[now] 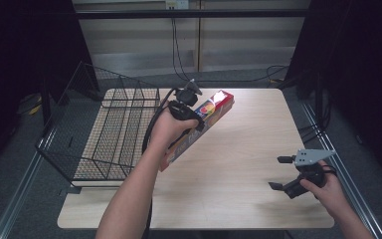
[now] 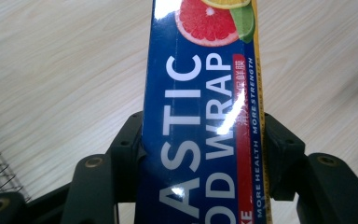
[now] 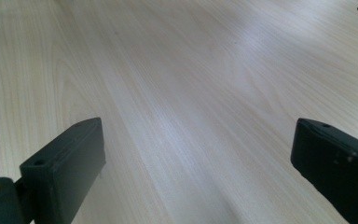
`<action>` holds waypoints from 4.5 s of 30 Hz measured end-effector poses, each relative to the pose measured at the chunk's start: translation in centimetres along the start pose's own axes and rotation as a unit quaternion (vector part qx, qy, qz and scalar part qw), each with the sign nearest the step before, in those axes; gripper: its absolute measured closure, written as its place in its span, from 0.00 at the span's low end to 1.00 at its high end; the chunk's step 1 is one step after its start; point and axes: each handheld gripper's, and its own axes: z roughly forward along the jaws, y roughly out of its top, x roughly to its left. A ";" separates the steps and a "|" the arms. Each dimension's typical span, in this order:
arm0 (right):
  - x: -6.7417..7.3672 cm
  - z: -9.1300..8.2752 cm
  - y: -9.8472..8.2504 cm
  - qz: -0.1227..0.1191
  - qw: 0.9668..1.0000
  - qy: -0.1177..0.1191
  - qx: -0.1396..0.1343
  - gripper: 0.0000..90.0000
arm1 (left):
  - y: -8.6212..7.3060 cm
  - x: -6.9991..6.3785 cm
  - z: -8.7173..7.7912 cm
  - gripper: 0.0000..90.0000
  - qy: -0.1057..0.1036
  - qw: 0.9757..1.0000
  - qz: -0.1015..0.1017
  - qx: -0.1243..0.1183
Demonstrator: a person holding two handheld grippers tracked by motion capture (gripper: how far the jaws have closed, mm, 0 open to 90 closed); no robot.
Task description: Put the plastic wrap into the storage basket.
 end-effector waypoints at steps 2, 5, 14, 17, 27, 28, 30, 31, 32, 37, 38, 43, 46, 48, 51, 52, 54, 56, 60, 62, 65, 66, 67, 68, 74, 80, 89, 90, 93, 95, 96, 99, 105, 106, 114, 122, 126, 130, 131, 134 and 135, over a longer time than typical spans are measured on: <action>0.0 0.0 0.0 0.001 1.000 -0.001 -0.001 0.03 | 0.0 0.4 -0.7 0.48 0.004 1.000 0.000 -0.001; 0.0 0.1 0.0 0.000 1.000 -0.003 -0.001 0.03 | -0.1 0.9 -1.5 0.48 0.008 1.000 -0.003 -0.003; 0.1 0.1 0.0 0.003 1.000 -0.001 0.000 0.03 | -0.7 2.2 -3.8 0.48 0.024 0.999 -0.024 -0.007; 0.1 0.1 0.0 0.001 1.000 -0.002 -0.001 0.03 | -0.9 2.6 -4.5 0.48 0.025 0.999 -0.029 -0.007; 0.1 0.2 0.1 0.001 1.000 -0.002 -0.001 0.03 | -2.0 4.6 -7.5 0.48 0.050 0.996 -0.065 -0.016; 0.2 0.2 0.1 0.001 1.000 -0.002 0.000 0.03 | -2.2 5.2 -8.3 0.48 0.056 0.996 -0.070 -0.017; 0.2 0.2 0.1 0.001 1.000 -0.001 -0.001 0.03 | -2.4 5.5 -8.8 0.48 0.061 0.995 -0.078 -0.016; 0.2 0.2 0.1 0.001 1.000 -0.002 -0.001 0.03 | -2.6 5.8 -9.1 0.48 0.062 0.995 -0.079 -0.016; 0.2 0.2 0.1 0.001 1.000 -0.001 -0.001 0.03 | -2.8 6.0 -9.3 0.48 0.065 0.994 -0.082 -0.017; 0.2 0.3 0.1 0.001 1.000 -0.001 -0.001 0.03 | -3.5 7.1 -10.4 0.48 0.073 0.992 -0.099 -0.024; 0.2 0.2 0.1 0.002 1.000 -0.002 -0.001 0.03 | -3.6 7.4 -10.6 0.48 0.077 0.992 -0.099 -0.023; 0.2 0.3 0.1 0.001 1.000 -0.002 0.000 0.03 | -4.3 8.5 -11.7 0.48 0.089 0.989 -0.116 -0.024; 0.2 0.3 0.1 0.000 1.000 -0.001 0.001 0.03 | -4.7 9.0 -12.1 0.48 0.096 0.987 -0.125 -0.027; 0.2 0.3 0.1 0.000 1.000 -0.001 0.001 0.03 | -5.0 9.4 -12.5 0.48 0.100 0.986 -0.129 -0.025; 0.3 0.3 0.1 0.000 1.000 -0.001 0.001 0.03 | -5.5 9.9 -13.1 0.48 0.106 0.984 -0.139 -0.026; 0.2 0.3 0.1 0.001 1.000 -0.001 0.000 0.03 | -5.6 10.0 -13.2 0.48 0.108 0.984 -0.140 -0.027; 0.2 0.3 0.1 0.001 1.000 -0.001 0.001 0.03 | -5.9 10.4 -13.7 0.48 0.111 0.983 -0.147 -0.028; 0.2 0.3 0.1 0.001 1.000 0.000 0.002 0.03 | -6.2 10.8 -14.1 0.48 0.114 0.981 -0.152 -0.028; 0.3 0.4 0.2 0.000 1.000 0.000 0.001 0.03 | -6.8 11.4 -14.9 0.48 0.123 0.979 -0.162 -0.028; 0.3 0.4 0.2 0.000 1.000 -0.001 0.001 0.03 | -7.1 11.7 -15.1 0.48 0.126 0.977 -0.169 -0.030; 0.3 0.4 0.2 0.000 1.000 0.001 0.002 0.03 | -7.3 12.0 -15.4 0.48 0.129 0.976 -0.174 -0.030; 0.3 0.5 0.1 0.000 1.000 -0.002 0.003 0.03 | -7.5 12.1 -15.7 0.48 0.139 0.974 -0.176 -0.030; 0.3 0.5 0.2 0.000 1.000 -0.001 0.003 0.03 | -7.6 12.3 -15.8 0.48 0.140 0.974 -0.179 -0.030; 0.3 0.5 0.2 0.000 1.000 0.000 0.003 0.03 | -7.8 12.4 -16.1 0.48 0.140 0.973 -0.182 -0.031; 0.3 0.4 0.2 0.001 1.000 0.000 0.002 0.03 | -8.4 13.0 -16.5 0.48 0.151 0.968 -0.195 -0.035; 0.3 0.5 0.2 0.000 1.000 -0.001 0.002 0.03 | -9.0 13.7 -16.5 0.48 0.168 0.962 -0.212 -0.038; 0.3 0.6 0.1 0.000 1.000 0.002 0.004 0.03 | -9.6 14.5 -16.1 0.48 0.183 0.954 -0.236 -0.036; 0.3 0.6 0.1 0.000 1.000 0.002 0.004 0.03 | -9.6 14.5 -16.1 0.48 0.183 0.954 -0.236 -0.036; 0.3 0.6 0.1 0.000 1.000 0.002 0.003 0.03 | -9.8 14.7 -15.9 0.48 0.184 0.952 -0.243 -0.034; 0.3 0.5 0.1 0.001 1.000 -0.001 0.003 0.03 | -9.9 14.8 -15.8 0.48 0.183 0.949 -0.253 -0.035; 0.3 0.5 0.1 0.001 1.000 -0.001 0.002 0.03 | -10.1 15.0 -15.7 0.48 0.187 0.949 -0.254 -0.034; 0.3 0.5 0.1 0.001 1.000 -0.001 0.002 0.03 | -10.3 15.1 -15.7 0.48 0.192 0.945 -0.264 -0.035; 0.3 0.5 0.1 0.001 1.000 0.000 0.005 0.03 | -10.9 15.6 -15.8 0.48 0.197 0.940 -0.276 -0.037; 0.3 0.5 0.1 0.000 1.000 0.000 0.004 0.03 | -11.1 15.8 -15.8 0.48 0.198 0.939 -0.279 -0.035; 0.4 0.7 0.1 0.001 1.000 0.001 0.007 0.03 | -11.7 16.3 -15.3 0.47 0.203 0.934 -0.292 -0.028; 0.3 0.9 0.1 -0.002 1.000 0.002 0.008 0.03 | -12.2 16.8 -14.6 0.47 0.203 0.934 -0.295 -0.015; 0.3 0.8 0.1 0.000 1.000 0.003 0.007 0.03 | -12.1 16.8 -14.4 0.47 0.204 0.931 -0.302 -0.015; 0.3 0.9 0.1 -0.001 1.000 0.003 0.009 0.03 | -12.2 16.9 -14.4 0.47 0.198 0.931 -0.306 -0.007; 0.4 0.9 0.1 -0.001 1.000 0.003 0.009 0.03 | -12.2 17.0 -14.3 0.47 0.198 0.931 -0.307 -0.003; 0.4 0.9 0.1 -0.003 1.000 0.000 0.009 0.03 | -12.1 16.9 -14.2 0.46 0.198 0.929 -0.313 0.000; 0.4 0.8 0.1 -0.002 1.000 0.001 0.008 0.03 | -12.1 16.9 -14.2 0.46 0.199 0.930 -0.309 0.003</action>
